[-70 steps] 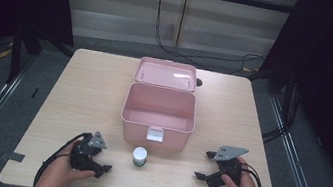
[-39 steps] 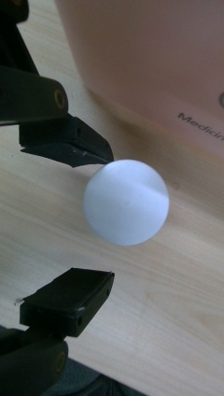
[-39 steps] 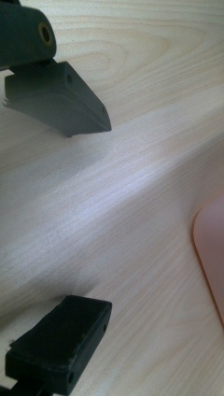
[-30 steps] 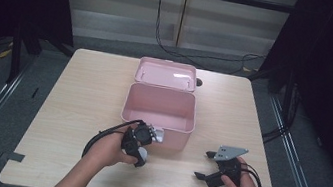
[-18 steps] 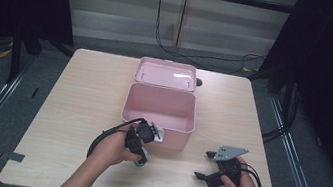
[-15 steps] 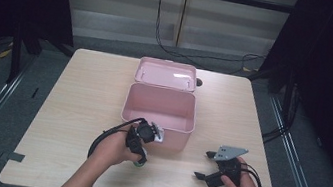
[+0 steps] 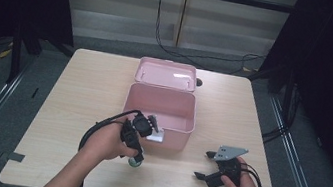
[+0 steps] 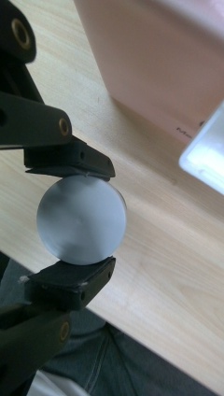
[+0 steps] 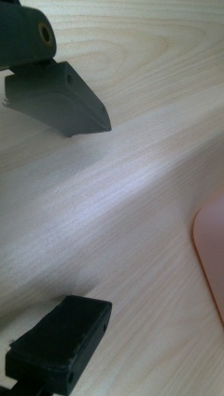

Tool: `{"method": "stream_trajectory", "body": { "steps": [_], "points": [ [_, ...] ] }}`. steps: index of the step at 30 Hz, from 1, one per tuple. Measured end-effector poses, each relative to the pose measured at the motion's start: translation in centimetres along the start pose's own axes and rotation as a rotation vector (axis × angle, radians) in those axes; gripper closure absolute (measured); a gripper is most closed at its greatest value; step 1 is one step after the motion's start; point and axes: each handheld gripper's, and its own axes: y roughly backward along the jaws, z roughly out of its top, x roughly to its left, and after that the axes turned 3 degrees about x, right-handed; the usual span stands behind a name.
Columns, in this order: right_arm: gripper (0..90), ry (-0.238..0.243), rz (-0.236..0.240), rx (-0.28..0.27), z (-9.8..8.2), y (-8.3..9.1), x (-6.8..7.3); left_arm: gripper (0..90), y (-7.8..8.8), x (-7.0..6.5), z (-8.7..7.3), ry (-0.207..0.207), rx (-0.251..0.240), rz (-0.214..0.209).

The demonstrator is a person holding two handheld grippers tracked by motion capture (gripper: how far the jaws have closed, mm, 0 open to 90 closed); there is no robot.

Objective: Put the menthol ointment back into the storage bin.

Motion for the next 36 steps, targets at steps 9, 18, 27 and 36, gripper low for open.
{"method": "stream_trajectory", "body": {
  "steps": [9,18,27,36],
  "points": [
    [11.5,0.001,0.006,0.001,0.0,0.0,0.0,50.7,3.1,0.1,0.8,-0.001,0.005,-0.009],
    [11.4,0.002,0.004,0.000,0.0,0.0,0.0,50.6,5.6,0.4,1.6,0.029,-0.030,-0.018],
    [11.5,0.002,0.005,0.001,0.0,0.0,0.0,50.6,8.1,1.4,2.5,0.046,-0.067,-0.021],
    [11.5,0.002,0.005,0.002,0.0,0.0,0.0,50.7,9.2,2.2,3.7,0.065,-0.080,-0.022]
  ]
}}
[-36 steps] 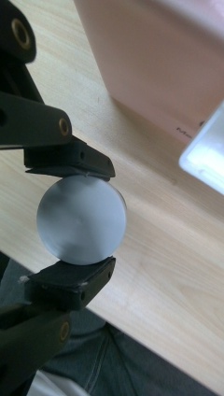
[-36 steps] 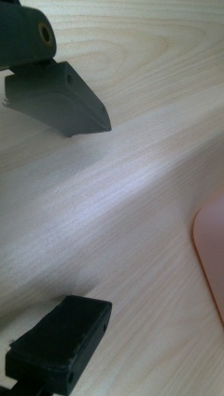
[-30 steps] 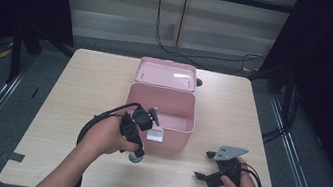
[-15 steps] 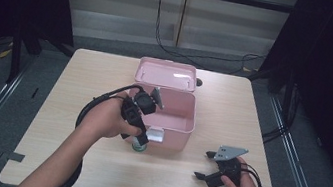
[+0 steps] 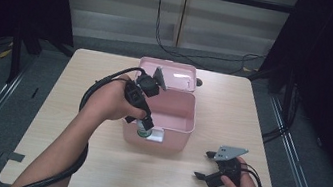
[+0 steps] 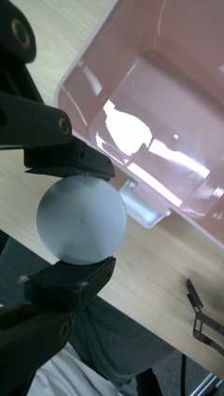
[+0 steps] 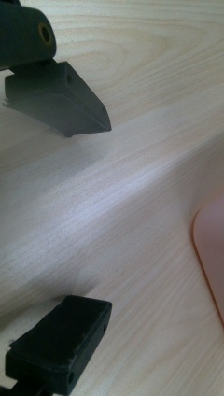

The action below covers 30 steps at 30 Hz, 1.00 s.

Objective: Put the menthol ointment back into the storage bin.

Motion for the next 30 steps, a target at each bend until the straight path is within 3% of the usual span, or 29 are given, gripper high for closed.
{"method": "stream_trajectory", "body": {
  "steps": [7,16,22,24,30],
  "points": [
    [11.4,0.000,0.001,0.000,0.0,0.0,0.0,50.7,0.8,1.1,1.4,0.021,-0.004,0.040],
    [11.5,0.000,0.000,0.000,0.0,0.0,0.0,50.7,1.3,2.7,2.6,0.071,-0.019,0.051],
    [11.5,-0.003,0.002,0.002,0.0,0.0,0.0,50.7,0.5,4.0,3.3,0.131,-0.013,0.086],
    [11.5,-0.003,0.004,0.003,0.0,0.0,0.0,50.7,0.2,4.6,3.7,0.156,-0.041,0.101],
    [11.5,-0.004,0.005,0.003,0.0,0.0,0.0,50.7,-0.5,5.7,4.3,0.209,-0.055,0.120]
  ]
}}
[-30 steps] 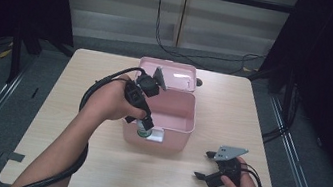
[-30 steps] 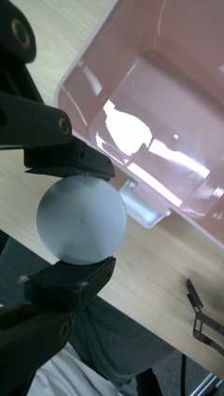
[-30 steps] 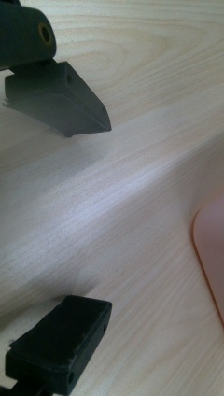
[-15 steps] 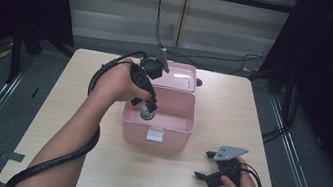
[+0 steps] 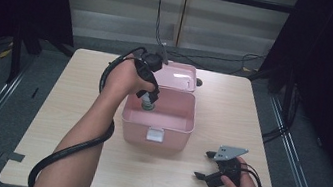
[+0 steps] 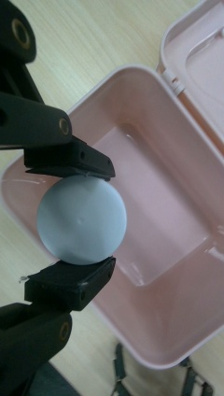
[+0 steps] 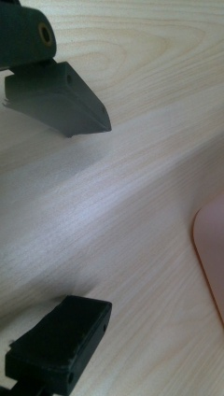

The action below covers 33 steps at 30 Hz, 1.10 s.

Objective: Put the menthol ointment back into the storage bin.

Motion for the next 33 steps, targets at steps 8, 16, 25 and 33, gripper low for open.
{"method": "stream_trajectory", "body": {
  "steps": [8,16,25,33],
  "points": [
    [11.5,-0.001,-0.001,0.000,0.0,0.0,0.0,50.7,-1.9,0.7,0.7,0.046,0.017,0.025],
    [11.4,-0.001,-0.004,0.001,0.0,0.0,0.0,50.7,-4.1,1.6,1.4,0.105,0.022,0.021],
    [11.5,0.002,-0.004,0.000,0.0,0.0,0.0,50.7,-6.3,2.4,1.9,0.163,0.021,0.048],
    [11.5,0.004,-0.006,-0.001,0.0,0.0,0.0,50.7,-7.8,2.8,2.0,0.197,0.029,0.035]
  ]
}}
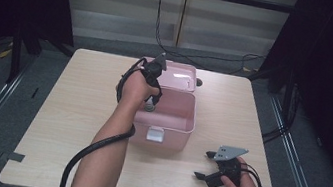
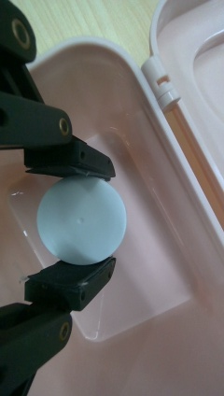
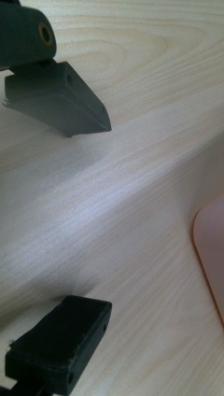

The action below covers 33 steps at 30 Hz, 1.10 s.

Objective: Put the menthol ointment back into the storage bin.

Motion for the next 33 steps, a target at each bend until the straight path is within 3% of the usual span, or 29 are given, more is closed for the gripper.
{"method": "stream_trajectory", "body": {
  "steps": [6,18,33],
  "points": [
    [11.4,0.002,0.002,-0.002,0.0,0.0,0.0,50.7,-1.5,0.2,0.1,0.024,0.008,-0.003],
    [11.4,0.000,0.002,-0.001,0.0,0.0,0.0,50.6,-3.0,0.1,0.4,0.031,0.025,-0.010],
    [11.5,-0.003,0.001,-0.001,0.0,0.0,0.0,50.5,-4.6,0.3,0.5,0.032,0.013,0.002]
  ]
}}
